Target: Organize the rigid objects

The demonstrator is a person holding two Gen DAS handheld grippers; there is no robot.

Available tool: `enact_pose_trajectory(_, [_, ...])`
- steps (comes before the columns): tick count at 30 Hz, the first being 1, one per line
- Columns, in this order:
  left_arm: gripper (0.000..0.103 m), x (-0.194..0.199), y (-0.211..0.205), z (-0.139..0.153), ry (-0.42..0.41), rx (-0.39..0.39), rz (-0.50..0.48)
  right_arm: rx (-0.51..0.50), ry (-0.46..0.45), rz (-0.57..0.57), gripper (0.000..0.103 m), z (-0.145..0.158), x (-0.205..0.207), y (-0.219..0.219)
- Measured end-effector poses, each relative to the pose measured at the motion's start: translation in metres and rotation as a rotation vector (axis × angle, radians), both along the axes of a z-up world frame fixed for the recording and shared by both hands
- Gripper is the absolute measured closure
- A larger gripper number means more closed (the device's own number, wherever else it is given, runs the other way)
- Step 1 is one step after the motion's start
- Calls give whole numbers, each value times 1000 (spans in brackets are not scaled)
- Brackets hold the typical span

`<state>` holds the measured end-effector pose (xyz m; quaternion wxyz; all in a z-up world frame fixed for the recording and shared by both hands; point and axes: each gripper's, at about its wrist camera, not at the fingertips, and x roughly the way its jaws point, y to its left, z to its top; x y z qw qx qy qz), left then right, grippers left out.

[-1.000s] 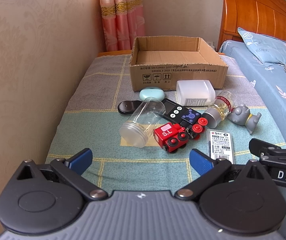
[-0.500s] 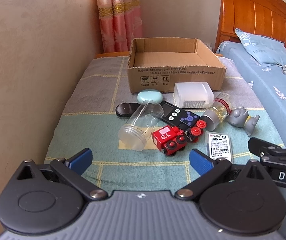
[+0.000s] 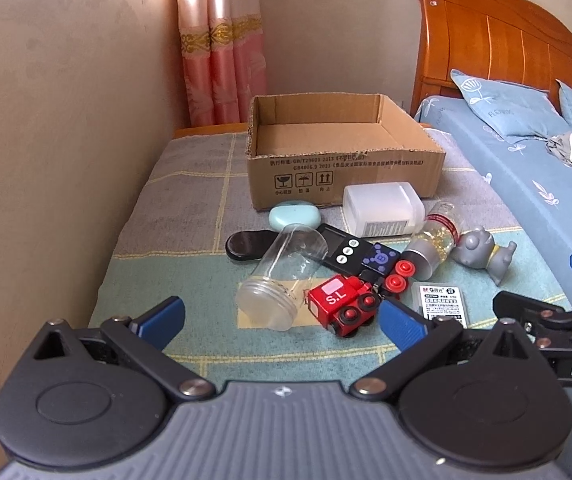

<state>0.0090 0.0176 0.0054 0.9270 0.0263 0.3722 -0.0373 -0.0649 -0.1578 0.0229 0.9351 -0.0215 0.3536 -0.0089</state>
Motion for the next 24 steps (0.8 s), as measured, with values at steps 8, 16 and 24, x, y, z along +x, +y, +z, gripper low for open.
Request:
enact_pose_trajectory(8, [1,16,6,-26,48,-6,-56,-64,45,159,0,-36,12,3])
enact_pose_trajectory(16, [1,41,15,-54,127,15,-21,-98,157,215,0,-79,25,1])
enact_pose_trajectory(24, [1,60,22,-69,162,12,10,-28,187,241,0,-92,40,-7])
